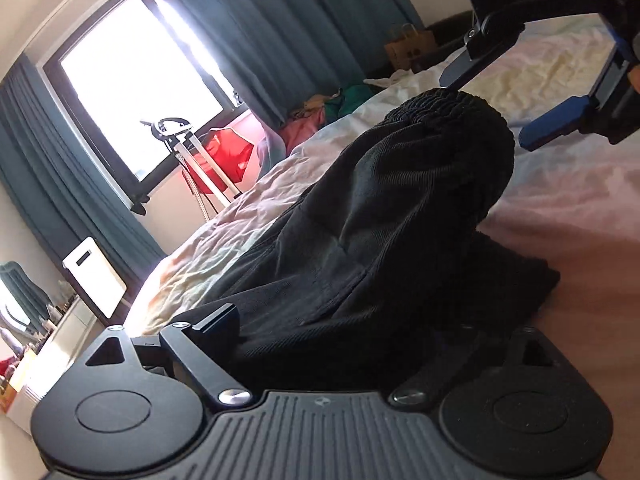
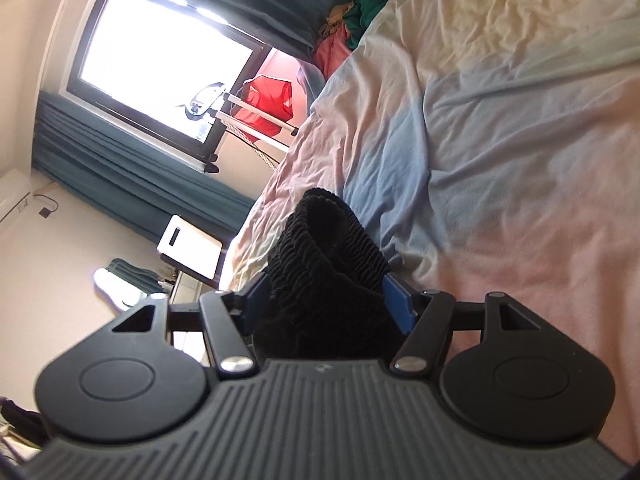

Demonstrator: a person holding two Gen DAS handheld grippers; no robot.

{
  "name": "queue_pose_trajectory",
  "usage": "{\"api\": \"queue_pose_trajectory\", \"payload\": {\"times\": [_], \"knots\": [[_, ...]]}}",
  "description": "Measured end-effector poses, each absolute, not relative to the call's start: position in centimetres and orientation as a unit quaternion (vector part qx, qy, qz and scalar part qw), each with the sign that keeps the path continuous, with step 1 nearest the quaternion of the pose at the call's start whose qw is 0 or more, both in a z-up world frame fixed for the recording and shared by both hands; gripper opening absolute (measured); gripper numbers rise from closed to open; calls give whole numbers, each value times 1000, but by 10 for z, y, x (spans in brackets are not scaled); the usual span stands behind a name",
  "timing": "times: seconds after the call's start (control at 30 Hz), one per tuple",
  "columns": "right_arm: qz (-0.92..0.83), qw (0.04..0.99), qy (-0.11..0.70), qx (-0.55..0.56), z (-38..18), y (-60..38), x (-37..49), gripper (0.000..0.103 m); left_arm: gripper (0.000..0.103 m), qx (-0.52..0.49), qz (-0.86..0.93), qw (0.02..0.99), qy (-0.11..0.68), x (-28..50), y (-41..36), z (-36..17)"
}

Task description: Fold clothes

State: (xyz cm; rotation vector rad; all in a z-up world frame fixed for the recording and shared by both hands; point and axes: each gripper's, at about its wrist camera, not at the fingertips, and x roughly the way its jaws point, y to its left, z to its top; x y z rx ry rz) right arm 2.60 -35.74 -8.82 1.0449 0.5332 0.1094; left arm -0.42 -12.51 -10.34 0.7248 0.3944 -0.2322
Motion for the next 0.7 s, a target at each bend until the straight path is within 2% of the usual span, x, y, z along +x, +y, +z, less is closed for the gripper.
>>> {"api": "queue_pose_trajectory", "payload": {"times": [0.1, 0.27, 0.4, 0.63, 0.7], "knots": [[47, 814, 258, 518, -98, -354, 28, 84, 95, 346, -87, 915, 187, -7, -89, -102], [76, 776, 276, 562, -116, -347, 39, 83, 96, 286, -23, 934, 213, -6, -43, -97], [87, 763, 284, 574, -125, -336, 46, 83, 95, 144, 22, 955, 257, 6, -3, -74], [73, 796, 259, 541, -123, -320, 63, 84, 95, -18, 38, 957, 287, 12, 46, -69], [75, 819, 248, 512, -116, -315, 63, 80, 95, -64, 47, 952, 295, 10, 59, -70]]}}
